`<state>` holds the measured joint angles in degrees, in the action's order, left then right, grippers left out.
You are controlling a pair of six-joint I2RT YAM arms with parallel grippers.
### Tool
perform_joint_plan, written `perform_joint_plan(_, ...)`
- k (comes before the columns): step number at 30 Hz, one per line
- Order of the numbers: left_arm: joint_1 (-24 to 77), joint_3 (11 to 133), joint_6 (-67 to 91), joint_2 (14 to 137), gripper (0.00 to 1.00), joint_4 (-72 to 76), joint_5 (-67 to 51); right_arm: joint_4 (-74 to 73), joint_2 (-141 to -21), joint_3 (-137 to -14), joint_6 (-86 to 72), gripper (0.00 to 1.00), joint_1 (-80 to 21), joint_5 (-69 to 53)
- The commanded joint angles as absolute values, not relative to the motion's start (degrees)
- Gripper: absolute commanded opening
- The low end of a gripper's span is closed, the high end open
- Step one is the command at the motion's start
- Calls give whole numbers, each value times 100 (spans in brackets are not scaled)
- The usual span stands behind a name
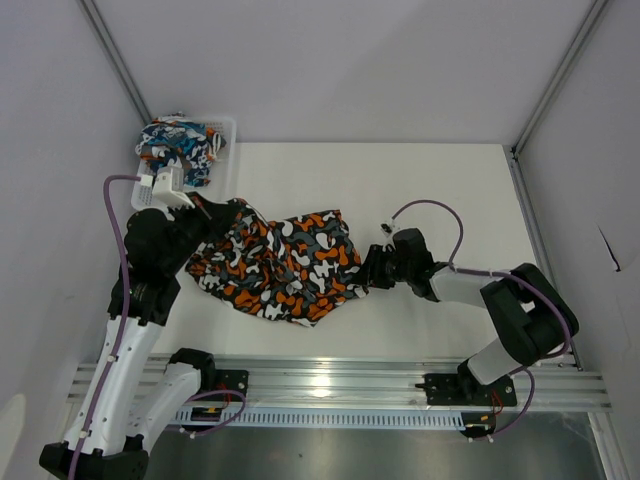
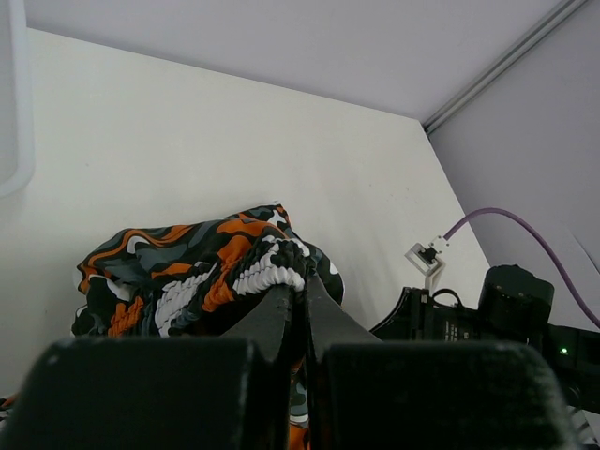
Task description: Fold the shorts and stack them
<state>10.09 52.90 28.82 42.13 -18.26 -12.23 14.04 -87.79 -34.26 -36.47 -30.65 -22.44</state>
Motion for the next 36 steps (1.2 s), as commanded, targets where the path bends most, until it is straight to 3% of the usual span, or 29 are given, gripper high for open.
perform_joint_plan(1, 958, 5273, 2768, 4096, 0, -1775, -1318, 1767, -9017, -3718, -3727, 33, -2997, -2522)
perform_joint_plan(3, 949, 5282, 2760, 4087, 0, -1810, -1310, 1749, -9061, -3744, -3744, 21, -2988, -2566)
perform_joint_plan(4, 949, 5256, 2760, 4078, 0, -1819, -1310, 1758, -9070, -3735, -3735, 9, -2997, -2558)
perform_joint_plan(9, 949, 5247, 2760, 4043, 0, -1881, -1266, 1723, -8676, -3525, -3683, 0, -2971, -2374)
perform_joint_plan(18, 958, 5405, 2830, 4140, 0, -2074, -1169, 1231, -7411, -3243, -3384, 0, -2734, -2004)
perform_joint_plan(23, 932, 5966, 2804, 4297, 0, -2320, -1142, 713, -6313, -3497, -3296, 0, -1663, -2380)
perform_joint_plan(36, 580, 8259, 3252, 5036, 0, -2654, -2003, -545, -5862, -5896, -3505, 0, 701, -3928)
